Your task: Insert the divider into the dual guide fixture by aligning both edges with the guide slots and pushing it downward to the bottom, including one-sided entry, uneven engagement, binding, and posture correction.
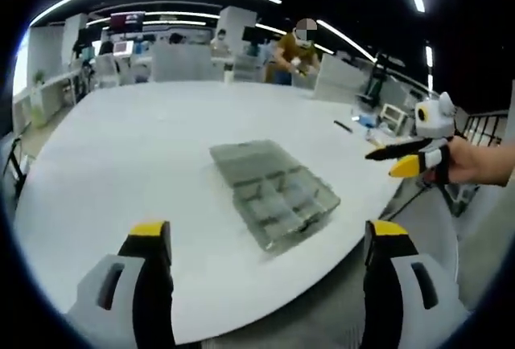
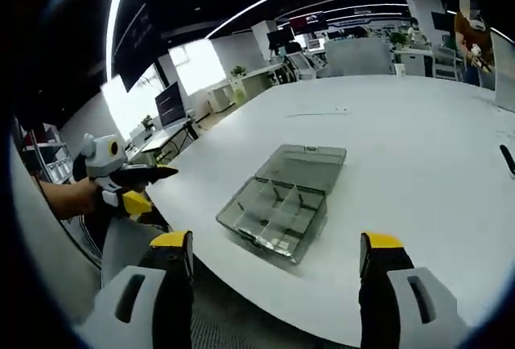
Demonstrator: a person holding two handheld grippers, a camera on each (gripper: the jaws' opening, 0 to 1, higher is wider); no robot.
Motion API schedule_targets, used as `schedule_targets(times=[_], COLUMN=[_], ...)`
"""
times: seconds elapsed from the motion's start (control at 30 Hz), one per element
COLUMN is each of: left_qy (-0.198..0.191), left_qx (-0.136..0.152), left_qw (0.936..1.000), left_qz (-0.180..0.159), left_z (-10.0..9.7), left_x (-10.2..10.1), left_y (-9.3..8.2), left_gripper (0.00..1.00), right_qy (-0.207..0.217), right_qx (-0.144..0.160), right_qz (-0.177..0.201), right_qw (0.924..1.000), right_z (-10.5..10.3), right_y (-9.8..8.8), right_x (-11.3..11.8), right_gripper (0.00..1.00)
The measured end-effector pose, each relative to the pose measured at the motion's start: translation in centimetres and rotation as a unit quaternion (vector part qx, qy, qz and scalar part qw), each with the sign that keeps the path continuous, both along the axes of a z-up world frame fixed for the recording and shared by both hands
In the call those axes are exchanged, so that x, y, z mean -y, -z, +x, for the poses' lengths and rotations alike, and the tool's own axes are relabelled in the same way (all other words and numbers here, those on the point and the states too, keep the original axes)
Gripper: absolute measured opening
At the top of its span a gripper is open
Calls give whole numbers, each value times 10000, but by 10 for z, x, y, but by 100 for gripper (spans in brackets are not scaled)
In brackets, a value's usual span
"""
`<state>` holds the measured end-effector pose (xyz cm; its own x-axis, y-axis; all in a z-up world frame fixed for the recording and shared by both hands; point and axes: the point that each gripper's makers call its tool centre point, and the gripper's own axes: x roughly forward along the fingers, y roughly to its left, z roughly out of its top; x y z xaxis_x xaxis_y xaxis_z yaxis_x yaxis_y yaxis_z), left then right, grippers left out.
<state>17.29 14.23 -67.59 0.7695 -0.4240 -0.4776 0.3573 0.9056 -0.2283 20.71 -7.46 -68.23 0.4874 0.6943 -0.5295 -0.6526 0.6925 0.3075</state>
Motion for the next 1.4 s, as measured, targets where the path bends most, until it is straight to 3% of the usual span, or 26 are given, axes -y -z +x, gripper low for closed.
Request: schedule_targets(times=[0.33, 1.07, 1.4], left_qy=[-237, -890, -889], left_qx=[-28, -66, -148], left_qw=[9995, 9946, 9952], left_qz=[-192, -527, -384], left_z=[-3, -5, -10], left_x=[-1, -19, -18], left_y=[-6, -11, -5], left_gripper=[99, 99, 98], right_qy=[198, 330, 309], right_qx=[7, 50, 7], right_qz=[159, 115, 80], right_qw=[9997, 9994, 9995], right_z=[-8, -10, -11], right_y=[2, 1, 4], right_x=[4, 13, 13], right_gripper=[84, 83, 83])
